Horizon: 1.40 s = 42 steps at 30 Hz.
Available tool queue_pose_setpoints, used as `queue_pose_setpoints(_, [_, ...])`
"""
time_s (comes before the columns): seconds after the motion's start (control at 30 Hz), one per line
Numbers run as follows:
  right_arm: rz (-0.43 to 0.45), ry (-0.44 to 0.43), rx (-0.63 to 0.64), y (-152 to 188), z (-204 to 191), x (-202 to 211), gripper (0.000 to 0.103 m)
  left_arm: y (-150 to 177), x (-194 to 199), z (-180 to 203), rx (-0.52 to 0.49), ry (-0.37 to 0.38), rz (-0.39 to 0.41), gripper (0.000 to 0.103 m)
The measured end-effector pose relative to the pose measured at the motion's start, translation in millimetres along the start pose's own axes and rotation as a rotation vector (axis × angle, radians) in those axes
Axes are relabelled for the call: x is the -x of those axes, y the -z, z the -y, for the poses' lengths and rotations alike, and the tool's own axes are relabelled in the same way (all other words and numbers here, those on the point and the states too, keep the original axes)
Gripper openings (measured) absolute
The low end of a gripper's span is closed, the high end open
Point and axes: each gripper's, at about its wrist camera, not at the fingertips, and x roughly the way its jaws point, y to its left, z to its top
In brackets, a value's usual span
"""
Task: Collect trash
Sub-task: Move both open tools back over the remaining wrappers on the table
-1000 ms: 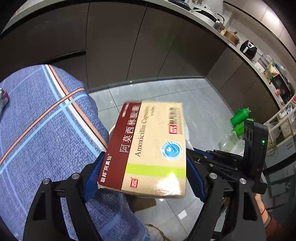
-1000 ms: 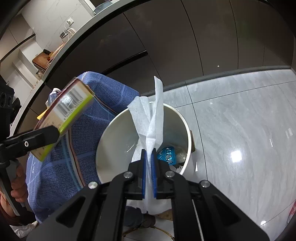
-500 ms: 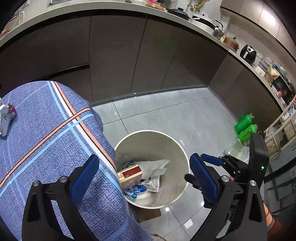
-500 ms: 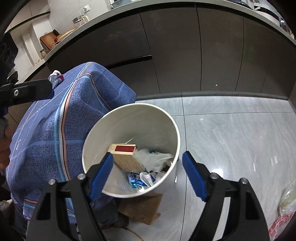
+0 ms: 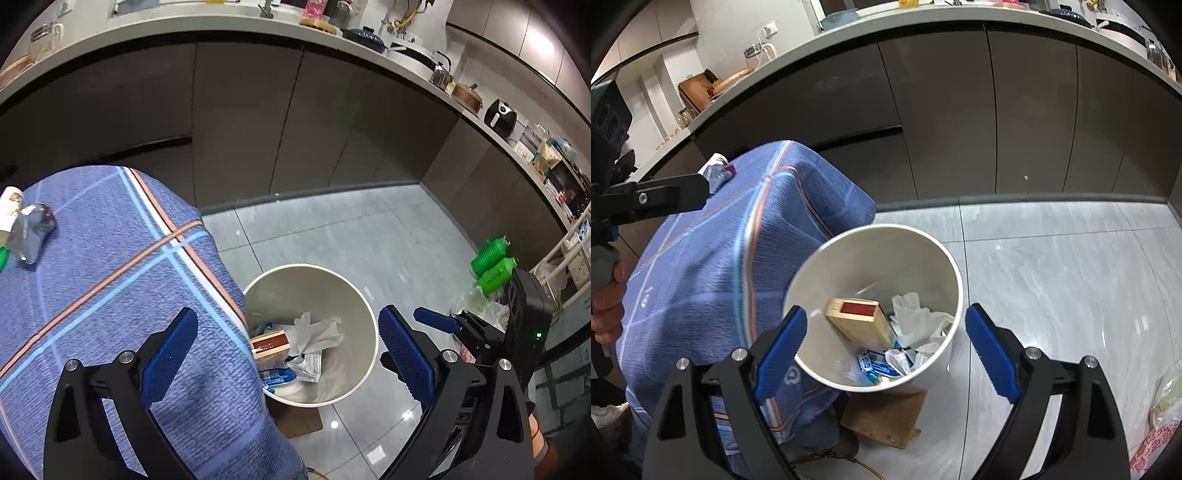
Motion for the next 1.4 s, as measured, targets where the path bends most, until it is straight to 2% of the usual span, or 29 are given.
queue_pose_setpoints(0.17, [0.031,-0.015,0.032,-8.1,-18.6,17.2,0.092,2.4,24.1,-9.1,0.035,-0.035,0.034,0.094])
queue_pose_setpoints(0.43, [0.061,-0.047,0.117,-18.8,-57.4,36.2,0.093,17.6,69.3,-32.7,0.085,-0.189,0.077,0.094])
queue_pose_setpoints(0.87, [0.075,-0.095,0.247,-32.4,-129.0,48.7,0.093,47.3,132.4,-81.3,0.181,-0.256,0.148,0.094])
queue_pose_setpoints(0.97, [0.07,-0.108,0.274,-34.7,-143.9,46.3,0.094,53.1,141.0,-92.3,0.193,-0.282,0.154,0.094])
queue_pose_setpoints(1.17, [0.056,-0.159,0.303,-45.7,-178.9,32.5,0.094,71.2,162.1,-126.4,0.229,-0.379,0.163,0.095])
queue_pose_setpoints(1.4, [0.021,-0.224,0.305,-67.9,-225.4,-0.2,0.094,93.4,179.3,-182.0,0.319,-0.459,0.151,0.094])
